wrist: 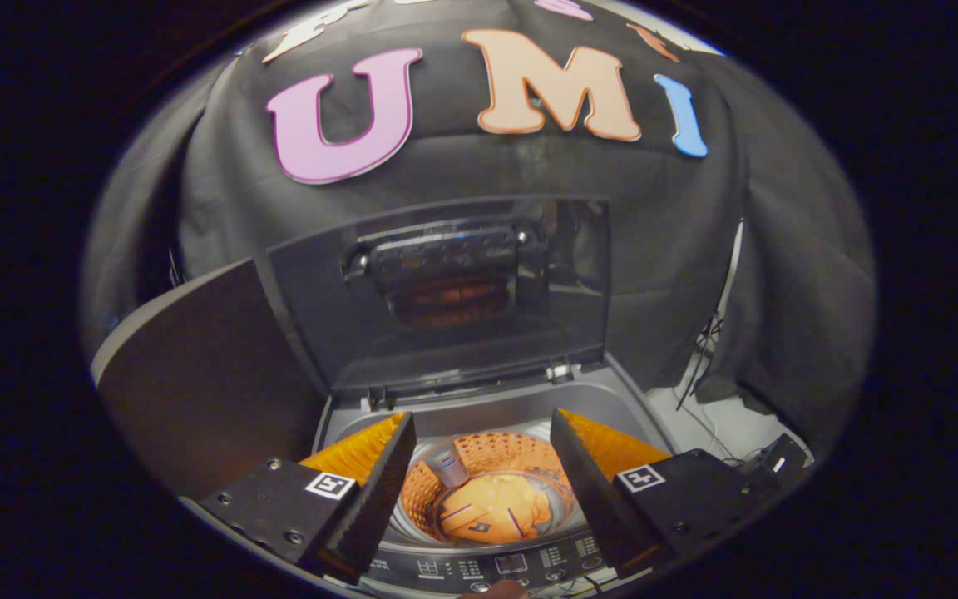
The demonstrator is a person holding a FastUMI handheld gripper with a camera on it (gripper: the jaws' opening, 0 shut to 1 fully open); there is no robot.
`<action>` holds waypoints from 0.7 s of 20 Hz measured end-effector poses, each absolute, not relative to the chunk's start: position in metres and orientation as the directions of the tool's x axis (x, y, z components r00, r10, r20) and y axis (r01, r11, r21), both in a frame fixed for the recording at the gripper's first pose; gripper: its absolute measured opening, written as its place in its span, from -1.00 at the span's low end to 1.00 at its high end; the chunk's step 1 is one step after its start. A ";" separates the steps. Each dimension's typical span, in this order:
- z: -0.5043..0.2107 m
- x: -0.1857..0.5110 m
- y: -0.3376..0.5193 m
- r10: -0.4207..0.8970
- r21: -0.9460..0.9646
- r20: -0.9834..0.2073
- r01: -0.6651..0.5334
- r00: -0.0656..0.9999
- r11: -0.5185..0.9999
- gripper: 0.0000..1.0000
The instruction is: Put the clothes into the washing machine and then close the washing machine lid.
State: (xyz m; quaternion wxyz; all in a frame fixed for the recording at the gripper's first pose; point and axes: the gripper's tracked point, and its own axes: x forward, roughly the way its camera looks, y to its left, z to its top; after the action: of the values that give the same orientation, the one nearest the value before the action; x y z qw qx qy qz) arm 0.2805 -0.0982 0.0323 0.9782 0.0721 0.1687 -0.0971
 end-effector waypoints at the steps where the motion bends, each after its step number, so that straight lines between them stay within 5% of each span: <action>1: 0.044 0.281 -0.097 -0.162 0.123 -0.307 0.209 0.938 0.970 0.97; 14: 0.181 0.353 -0.029 -0.006 0.029 0.037 0.005 0.999 1.000 0.95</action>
State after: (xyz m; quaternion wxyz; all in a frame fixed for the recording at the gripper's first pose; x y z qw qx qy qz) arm 0.3529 -0.0293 0.1813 0.9997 0.0145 -0.0188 -0.0025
